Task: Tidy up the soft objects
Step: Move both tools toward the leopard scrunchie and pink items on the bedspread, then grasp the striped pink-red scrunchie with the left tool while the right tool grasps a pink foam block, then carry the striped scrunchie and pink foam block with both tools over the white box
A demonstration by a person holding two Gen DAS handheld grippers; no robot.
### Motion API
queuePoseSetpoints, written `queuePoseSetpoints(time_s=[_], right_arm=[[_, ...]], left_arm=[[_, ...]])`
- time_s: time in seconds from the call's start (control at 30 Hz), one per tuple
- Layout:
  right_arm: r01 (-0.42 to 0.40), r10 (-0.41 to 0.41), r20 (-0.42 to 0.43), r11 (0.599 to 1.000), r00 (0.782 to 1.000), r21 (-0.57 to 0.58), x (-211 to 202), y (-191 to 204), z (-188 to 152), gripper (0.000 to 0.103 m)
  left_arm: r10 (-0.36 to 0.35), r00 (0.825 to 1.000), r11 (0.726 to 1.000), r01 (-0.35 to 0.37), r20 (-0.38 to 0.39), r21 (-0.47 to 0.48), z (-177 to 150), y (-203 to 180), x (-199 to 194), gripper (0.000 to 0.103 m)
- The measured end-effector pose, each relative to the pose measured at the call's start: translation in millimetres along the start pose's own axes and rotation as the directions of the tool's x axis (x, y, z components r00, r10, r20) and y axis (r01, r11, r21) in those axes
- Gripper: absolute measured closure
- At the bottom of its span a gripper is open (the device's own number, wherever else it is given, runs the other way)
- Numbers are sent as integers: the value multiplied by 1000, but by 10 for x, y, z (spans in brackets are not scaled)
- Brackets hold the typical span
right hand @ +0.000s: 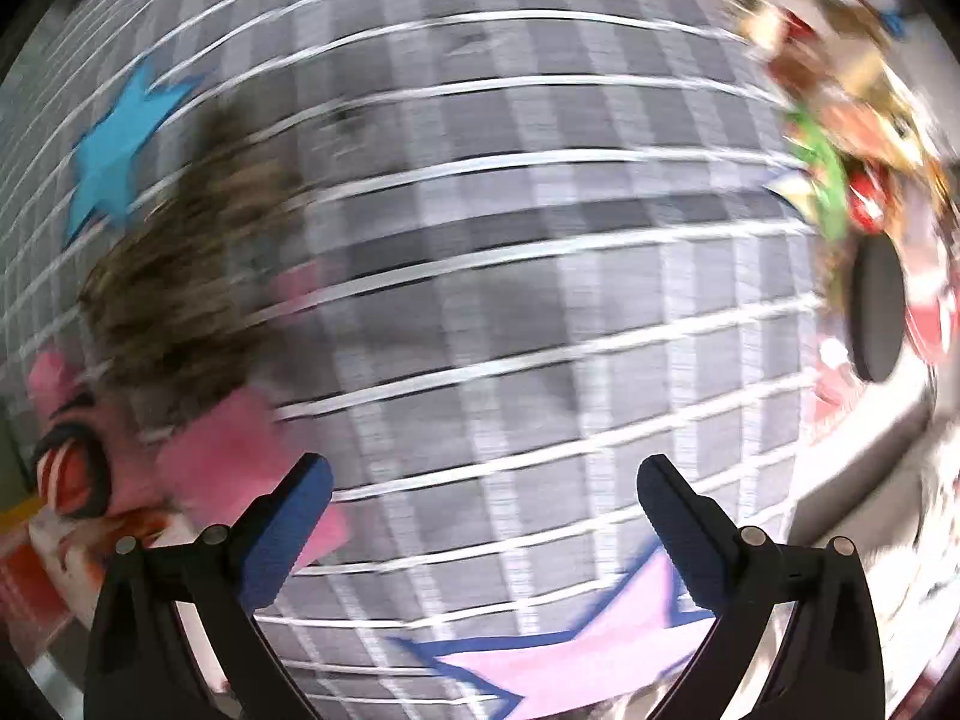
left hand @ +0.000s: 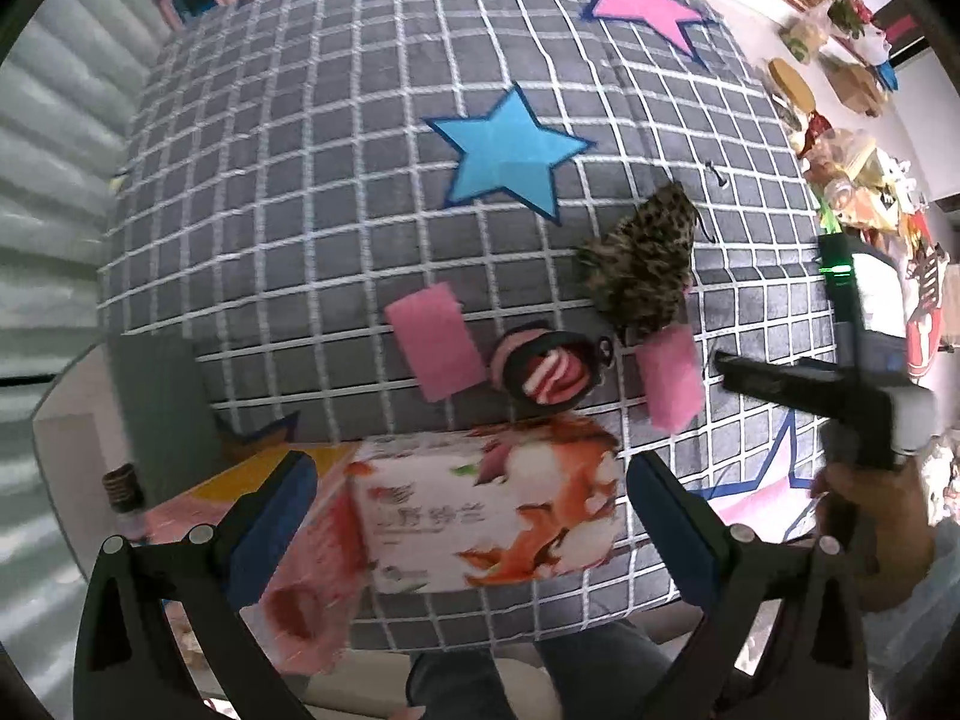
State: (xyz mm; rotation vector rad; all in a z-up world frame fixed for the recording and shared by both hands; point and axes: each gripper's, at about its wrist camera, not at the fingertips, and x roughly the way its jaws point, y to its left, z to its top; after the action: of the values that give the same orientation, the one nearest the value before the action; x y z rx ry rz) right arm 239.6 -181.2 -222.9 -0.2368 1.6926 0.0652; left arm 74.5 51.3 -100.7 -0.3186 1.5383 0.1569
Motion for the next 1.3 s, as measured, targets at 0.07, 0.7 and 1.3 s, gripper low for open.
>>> queuePoseSetpoints(time_s=[0.07, 0.7, 1.3], right_arm=[[-64, 64, 4, 997, 998, 36, -32, -165, -13, 1], [-39, 60, 50, 934, 997, -356, 223, 1054, -569, 56], [-256, 255, -21, 965, 967, -63, -190, -132, -617, 55]], left_arm=[[2, 1000, 1000, -1, -21, 9, 60, -77, 136, 0], [63, 995, 997, -67, -77, -47, 247, -10, 454, 0], [96, 968, 989, -67, -232, 130, 498, -593, 1286, 74]])
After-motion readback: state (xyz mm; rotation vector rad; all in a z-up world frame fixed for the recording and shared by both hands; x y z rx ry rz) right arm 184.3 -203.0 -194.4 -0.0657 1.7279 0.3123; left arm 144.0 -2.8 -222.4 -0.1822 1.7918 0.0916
